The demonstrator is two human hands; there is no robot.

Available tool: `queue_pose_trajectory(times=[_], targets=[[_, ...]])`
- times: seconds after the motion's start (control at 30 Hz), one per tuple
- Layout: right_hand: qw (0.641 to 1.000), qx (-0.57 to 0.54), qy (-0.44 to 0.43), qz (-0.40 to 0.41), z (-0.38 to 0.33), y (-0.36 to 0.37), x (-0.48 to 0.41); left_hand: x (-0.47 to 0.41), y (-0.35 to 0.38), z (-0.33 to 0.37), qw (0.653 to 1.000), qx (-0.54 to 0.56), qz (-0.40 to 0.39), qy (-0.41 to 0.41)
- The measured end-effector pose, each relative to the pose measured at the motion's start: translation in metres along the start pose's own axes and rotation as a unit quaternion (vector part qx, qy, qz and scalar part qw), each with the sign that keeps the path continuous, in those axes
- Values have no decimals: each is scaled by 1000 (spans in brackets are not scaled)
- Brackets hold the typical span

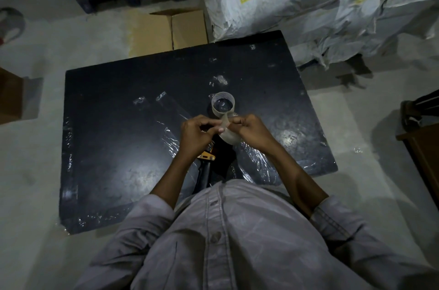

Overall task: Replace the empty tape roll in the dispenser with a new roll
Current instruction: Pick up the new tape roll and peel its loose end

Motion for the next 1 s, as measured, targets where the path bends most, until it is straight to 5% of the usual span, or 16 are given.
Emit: queue_pose_trajectory(times=[0.4,0.73,1.0], targets=[[998,54,-29,-5,-1,-5,4,4,3,13,992,-80,11,94],[998,56,-41,-14,3,-6,2,2,2,0,1000,-21,-8,14],[999,28,-10,-13,11,-4,1,13,1,1,998,-25,10,59]])
Point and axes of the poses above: each hand's wrist, its own x-axis away from the middle knuckle, its own y-axis out of the palm, z = x × y, the point moved 5 cm from there along -x, towards the middle knuckle, and after that the axes turned 9 degrees about z, right-handed, at the moved point
